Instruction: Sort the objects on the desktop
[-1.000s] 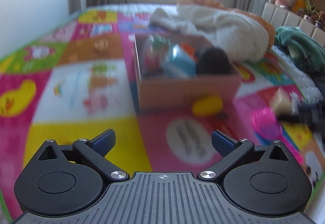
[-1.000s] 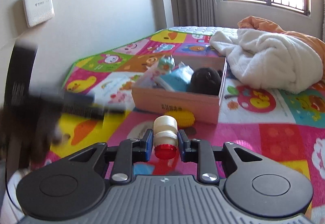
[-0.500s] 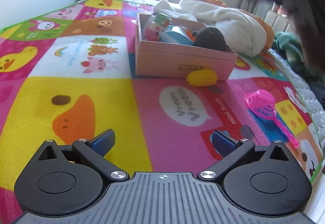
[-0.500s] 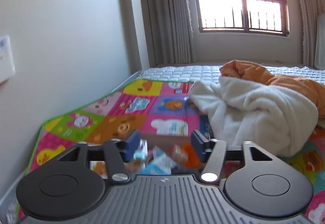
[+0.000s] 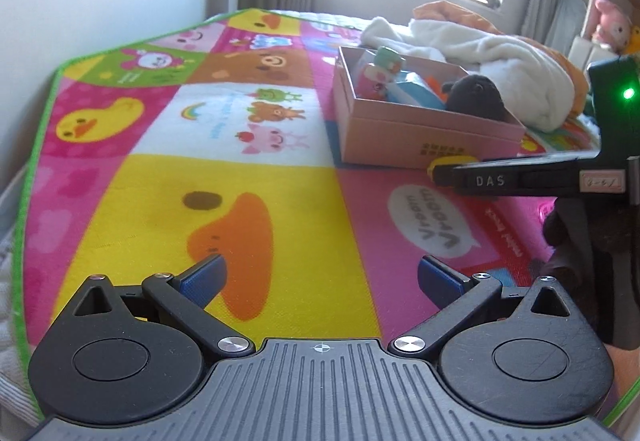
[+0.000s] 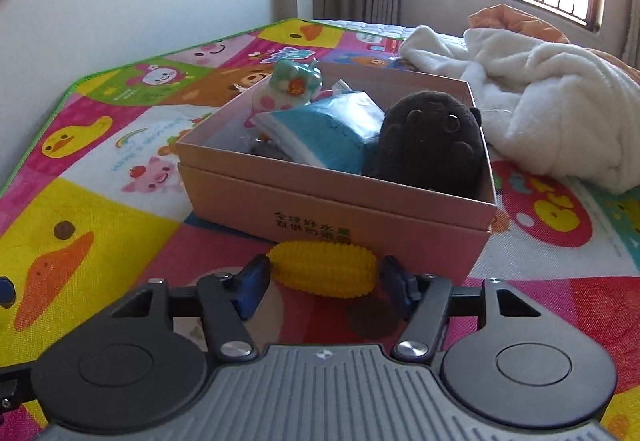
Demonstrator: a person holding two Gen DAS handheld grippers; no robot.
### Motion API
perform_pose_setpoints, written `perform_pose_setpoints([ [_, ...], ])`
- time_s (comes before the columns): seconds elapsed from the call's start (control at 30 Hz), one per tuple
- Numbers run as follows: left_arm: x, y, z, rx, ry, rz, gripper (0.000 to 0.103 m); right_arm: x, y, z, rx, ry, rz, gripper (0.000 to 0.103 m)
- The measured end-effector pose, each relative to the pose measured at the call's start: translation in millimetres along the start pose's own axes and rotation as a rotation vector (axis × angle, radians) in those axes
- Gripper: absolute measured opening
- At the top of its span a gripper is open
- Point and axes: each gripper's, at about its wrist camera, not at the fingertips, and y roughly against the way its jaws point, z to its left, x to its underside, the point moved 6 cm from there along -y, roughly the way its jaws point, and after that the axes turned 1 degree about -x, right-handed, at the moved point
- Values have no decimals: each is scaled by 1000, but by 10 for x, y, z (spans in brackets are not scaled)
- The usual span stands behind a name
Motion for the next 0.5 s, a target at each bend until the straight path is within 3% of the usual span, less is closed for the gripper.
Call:
perform_pose_setpoints([
  [0.33,234,43,-129,34,-89,44,103,312,694,398,-182,73,-1,62],
  [0.5,194,48,-283,46,-127,26,103,445,877,404,-142,129,-30,68],
])
